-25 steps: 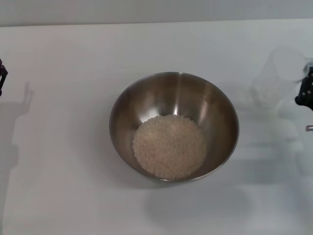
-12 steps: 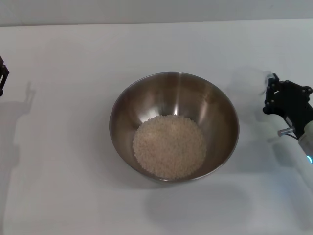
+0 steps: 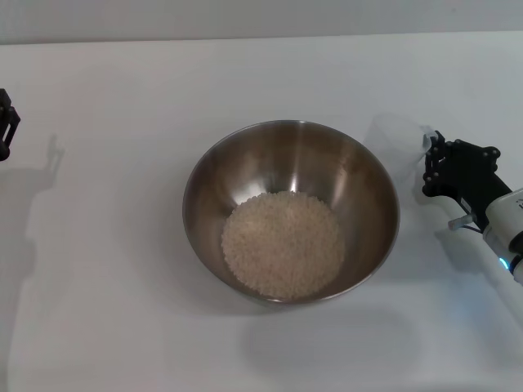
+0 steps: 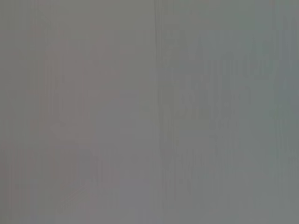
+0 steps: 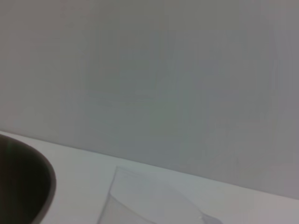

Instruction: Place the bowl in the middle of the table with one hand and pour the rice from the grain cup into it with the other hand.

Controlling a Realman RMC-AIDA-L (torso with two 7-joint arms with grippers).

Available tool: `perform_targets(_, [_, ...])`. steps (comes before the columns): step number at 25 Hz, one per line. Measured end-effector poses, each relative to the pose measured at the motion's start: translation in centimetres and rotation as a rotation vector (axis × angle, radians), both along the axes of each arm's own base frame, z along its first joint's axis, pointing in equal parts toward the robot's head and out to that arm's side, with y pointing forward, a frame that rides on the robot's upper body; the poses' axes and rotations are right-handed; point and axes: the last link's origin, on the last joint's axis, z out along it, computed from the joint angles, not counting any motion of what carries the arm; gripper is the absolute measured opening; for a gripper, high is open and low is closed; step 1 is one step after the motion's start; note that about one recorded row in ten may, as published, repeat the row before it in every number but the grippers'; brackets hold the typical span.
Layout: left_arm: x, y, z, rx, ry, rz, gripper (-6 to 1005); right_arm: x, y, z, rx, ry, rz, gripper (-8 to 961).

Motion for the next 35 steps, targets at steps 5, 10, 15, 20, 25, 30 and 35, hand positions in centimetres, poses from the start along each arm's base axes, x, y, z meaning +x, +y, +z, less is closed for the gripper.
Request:
perform_targets(5, [0.0,0.0,0.0,0.0,0.0,0.0,826,-0.2,-0.9,-0.3,0.006,0.03,0.009,65])
perform_targets(10, [0.0,0.0,0.0,-0.002,0.001,0.0,826,-0.3,-2.8,0.2,0.052,0.063,0.062,134])
perform_targets(15, [-0.1,0.0,0.0,-0.002,0.002,0.001,826,-0.1,-4.3,0.9,0.104,0.09,0.082,248])
perform_targets(20, [-0.2,-0.2,-0.1,-0.004,0.002,0.005,826,0.7,-6.4,1.8,0.163,0.11,0.078,425])
perform_targets(25, [-0.3,-0.3,-0.1,-0.005,0.004,0.01,826,1.5,-8.9,4.0,0.304,0.155,0.07,635])
perform_targets(30, [-0.5,-0.5,-0.1,-0.005,0.004,0.014,826,2.6,-11.1,7.0,0.495,0.195,0.044,749])
perform_targets(35, [-0.6,-0.7,0.0,-0.003,-0.007,0.018,826,3.4,-12.6,8.9,0.62,0.237,0.015,771])
